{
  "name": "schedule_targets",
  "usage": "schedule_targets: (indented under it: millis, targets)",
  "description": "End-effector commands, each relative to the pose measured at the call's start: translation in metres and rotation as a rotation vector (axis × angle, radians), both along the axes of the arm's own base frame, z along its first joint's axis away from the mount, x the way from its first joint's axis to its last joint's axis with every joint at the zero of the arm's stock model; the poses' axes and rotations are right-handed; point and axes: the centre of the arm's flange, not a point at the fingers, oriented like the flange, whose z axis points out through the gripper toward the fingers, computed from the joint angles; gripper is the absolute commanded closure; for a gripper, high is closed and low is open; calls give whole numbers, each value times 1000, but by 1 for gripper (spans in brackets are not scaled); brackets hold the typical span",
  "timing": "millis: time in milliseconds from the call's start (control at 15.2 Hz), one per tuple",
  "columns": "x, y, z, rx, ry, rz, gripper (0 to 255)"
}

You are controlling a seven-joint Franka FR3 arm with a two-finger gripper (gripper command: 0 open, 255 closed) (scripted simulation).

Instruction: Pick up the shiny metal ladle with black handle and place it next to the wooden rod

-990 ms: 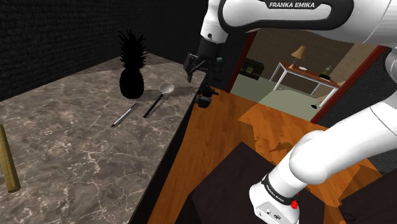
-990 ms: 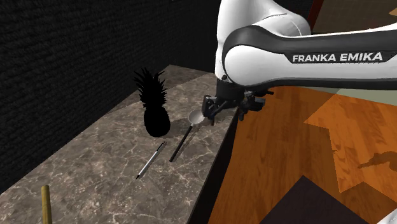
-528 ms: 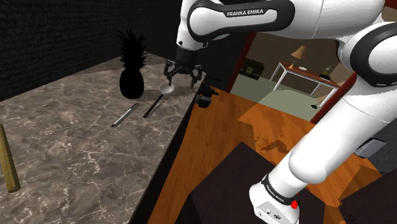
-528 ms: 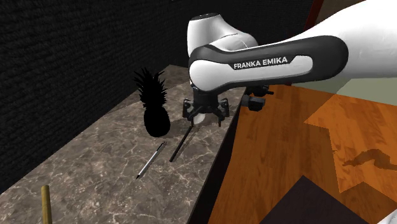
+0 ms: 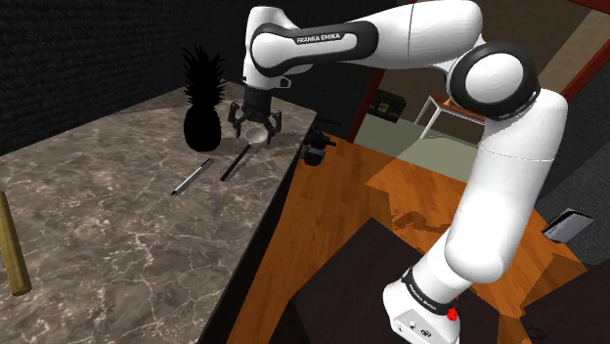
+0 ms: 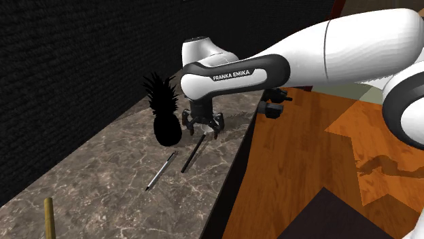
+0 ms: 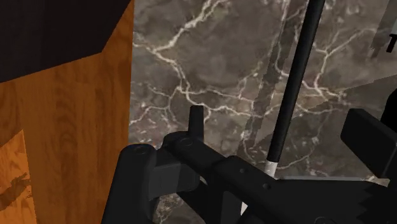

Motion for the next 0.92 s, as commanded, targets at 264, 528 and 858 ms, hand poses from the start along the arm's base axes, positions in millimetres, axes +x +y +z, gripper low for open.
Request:
schedule_targets:
  millis: [264, 528, 858]
  targets:
    - [46, -9, -41, 10, 35, -142, 0]
    - [43, -8, -62, 10, 35, -142, 0]
    - [41, -8, -76, 10, 35, -142, 0]
